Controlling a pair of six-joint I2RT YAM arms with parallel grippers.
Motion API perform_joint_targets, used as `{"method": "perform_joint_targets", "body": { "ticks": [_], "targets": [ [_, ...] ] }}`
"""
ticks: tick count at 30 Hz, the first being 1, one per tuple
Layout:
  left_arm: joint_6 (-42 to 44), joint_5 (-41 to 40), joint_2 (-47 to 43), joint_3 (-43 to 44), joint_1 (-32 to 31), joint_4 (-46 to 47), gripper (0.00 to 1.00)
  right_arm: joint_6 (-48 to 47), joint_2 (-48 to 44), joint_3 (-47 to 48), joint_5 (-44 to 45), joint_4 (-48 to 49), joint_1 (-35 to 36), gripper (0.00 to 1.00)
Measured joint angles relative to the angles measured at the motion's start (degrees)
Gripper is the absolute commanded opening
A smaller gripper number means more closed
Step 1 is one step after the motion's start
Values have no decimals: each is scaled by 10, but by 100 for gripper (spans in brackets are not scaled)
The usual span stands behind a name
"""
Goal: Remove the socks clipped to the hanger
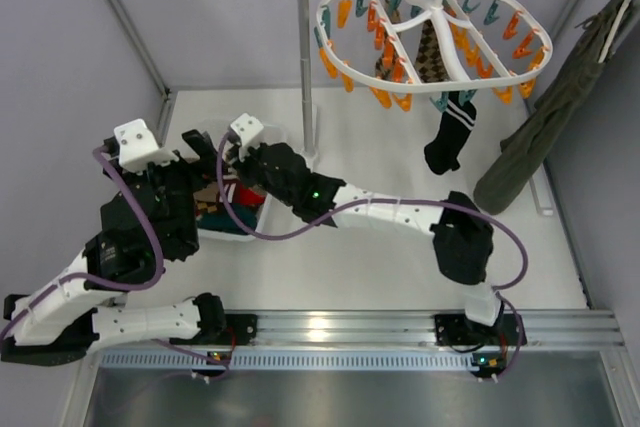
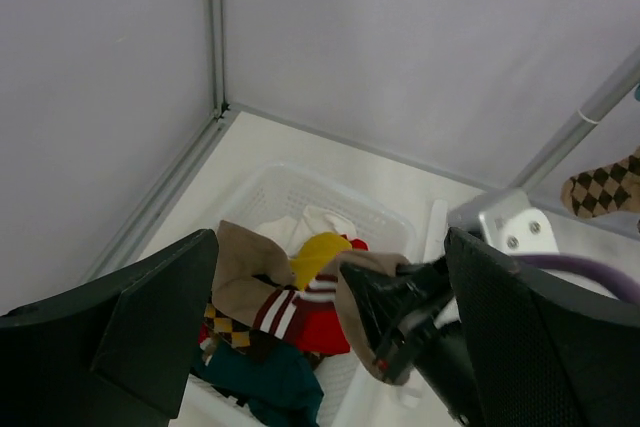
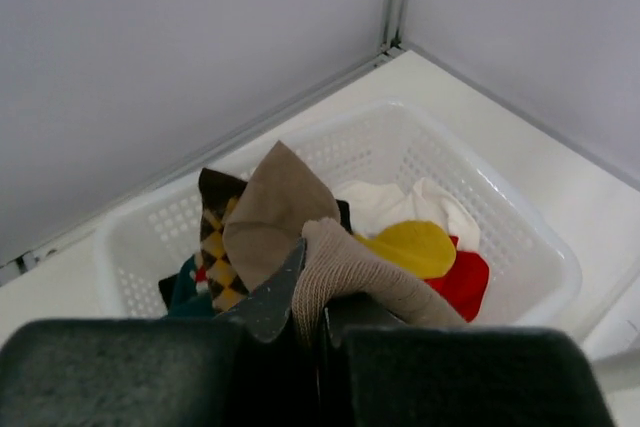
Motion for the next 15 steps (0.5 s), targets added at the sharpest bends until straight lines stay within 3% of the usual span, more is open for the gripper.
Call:
{"method": "perform_joint_targets", "body": {
  "ticks": [3, 6, 7, 9, 15],
  "targets": [
    [12, -14, -11, -3, -5, 0, 99, -7, 93, 127, -8, -26, -12, 57],
    [21, -20, -16, -8, -17, 0, 99, -19, 157, 225, -5, -70, -23, 75],
    [22, -21, -19, -11, -23, 1, 98, -23, 169, 247, -3, -84, -27, 92],
    [22, -21, -28, -21, -34, 0, 98, -24, 172, 253, 4, -105, -31, 100],
    [7, -2, -54, -45, -50, 0, 99, -24, 77, 116, 10, -125, -34, 99]
  ]
}}
